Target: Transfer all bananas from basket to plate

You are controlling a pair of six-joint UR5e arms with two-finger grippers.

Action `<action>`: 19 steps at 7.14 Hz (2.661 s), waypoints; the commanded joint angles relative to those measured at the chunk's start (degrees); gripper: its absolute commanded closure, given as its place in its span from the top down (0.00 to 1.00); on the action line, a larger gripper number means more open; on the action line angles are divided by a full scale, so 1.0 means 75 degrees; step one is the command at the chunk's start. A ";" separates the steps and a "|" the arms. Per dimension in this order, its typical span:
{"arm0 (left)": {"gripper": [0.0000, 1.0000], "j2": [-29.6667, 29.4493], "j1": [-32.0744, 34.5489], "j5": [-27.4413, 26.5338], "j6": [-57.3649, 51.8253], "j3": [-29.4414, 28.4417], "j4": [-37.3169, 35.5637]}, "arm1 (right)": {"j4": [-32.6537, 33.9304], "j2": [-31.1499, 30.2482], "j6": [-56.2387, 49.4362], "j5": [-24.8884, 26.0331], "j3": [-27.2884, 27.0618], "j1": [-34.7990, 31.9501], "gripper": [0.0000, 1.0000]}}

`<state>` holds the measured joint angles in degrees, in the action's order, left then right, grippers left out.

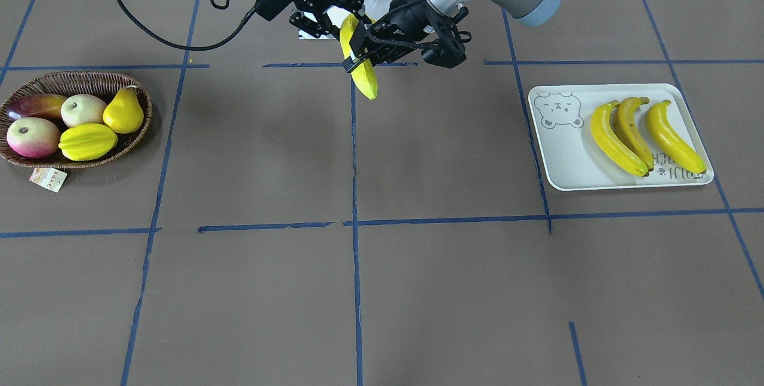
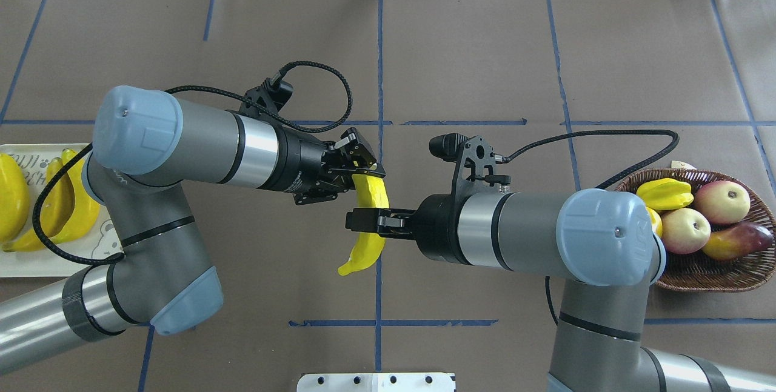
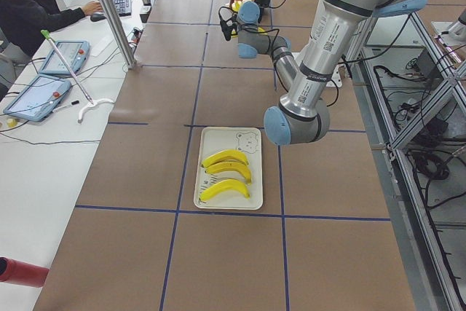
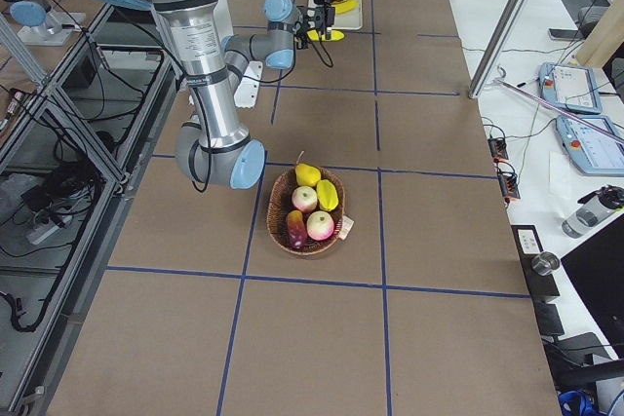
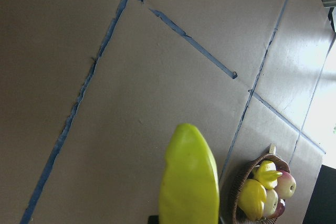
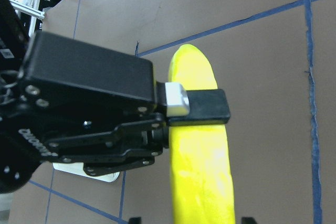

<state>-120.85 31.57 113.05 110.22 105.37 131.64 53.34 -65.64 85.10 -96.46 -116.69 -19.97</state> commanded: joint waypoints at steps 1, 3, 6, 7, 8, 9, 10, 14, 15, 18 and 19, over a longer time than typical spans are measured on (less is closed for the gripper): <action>0.00 0.0012 0.0242 0.0009 0.0000 -0.0022 -0.0055 | 0.0001 -0.0072 0.0009 -0.0006 -0.0155 -0.0032 1.00; 0.00 0.0325 0.1070 0.0798 -0.0487 -0.0220 -0.0509 | 0.0012 -0.0562 -0.0002 -0.0041 -0.0494 -0.0172 1.00; 0.00 0.2254 0.2034 0.1181 -0.2983 -0.0046 -0.1637 | 0.0012 -0.1418 -0.0014 -0.0088 -0.0578 -0.0687 1.00; 0.00 0.2993 0.2187 0.1111 -0.3336 -0.0046 -0.1626 | 0.0012 -0.1699 -0.0107 -0.0146 -0.0566 -0.0921 1.00; 0.00 0.3522 0.2200 0.0948 -0.3897 -0.0127 -0.1614 | 0.0036 -0.1841 -0.0259 -0.0796 -0.0473 -0.1631 1.00; 0.00 0.3760 0.2247 0.0877 -0.4332 -0.0255 -0.1626 | 0.0454 -0.1877 -0.0562 -0.1824 -0.0380 -0.2566 1.00; 0.00 0.3982 0.2247 0.0725 -0.4394 -0.0257 -0.1626 | 0.0864 -0.1878 -0.1122 -0.2217 -0.0379 -0.2981 1.00; 1.00 0.3985 0.2479 0.0758 -0.5012 -0.0538 -0.1649 | 0.2642 -0.1878 -0.3671 -0.3107 -0.0297 -0.4258 1.00; 1.00 0.4008 0.2760 0.0828 -0.5120 -0.0515 -0.1650 | 0.3276 -0.1901 -0.4633 -0.3285 -0.0285 -0.4692 1.00; 1.00 0.4020 0.4560 0.2127 -0.7782 -0.0538 -0.2253 | 0.3973 -0.2590 -0.8100 -0.4510 0.0506 -0.6657 1.00; 1.00 0.4020 0.5078 0.2176 -0.9197 -0.0550 -0.2967 | 0.3985 -0.2743 -0.9469 -0.5237 0.1127 -0.7407 1.00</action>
<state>-90.72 64.38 127.74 52.93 101.32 114.77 82.83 -84.49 26.09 -129.40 -113.28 -68.50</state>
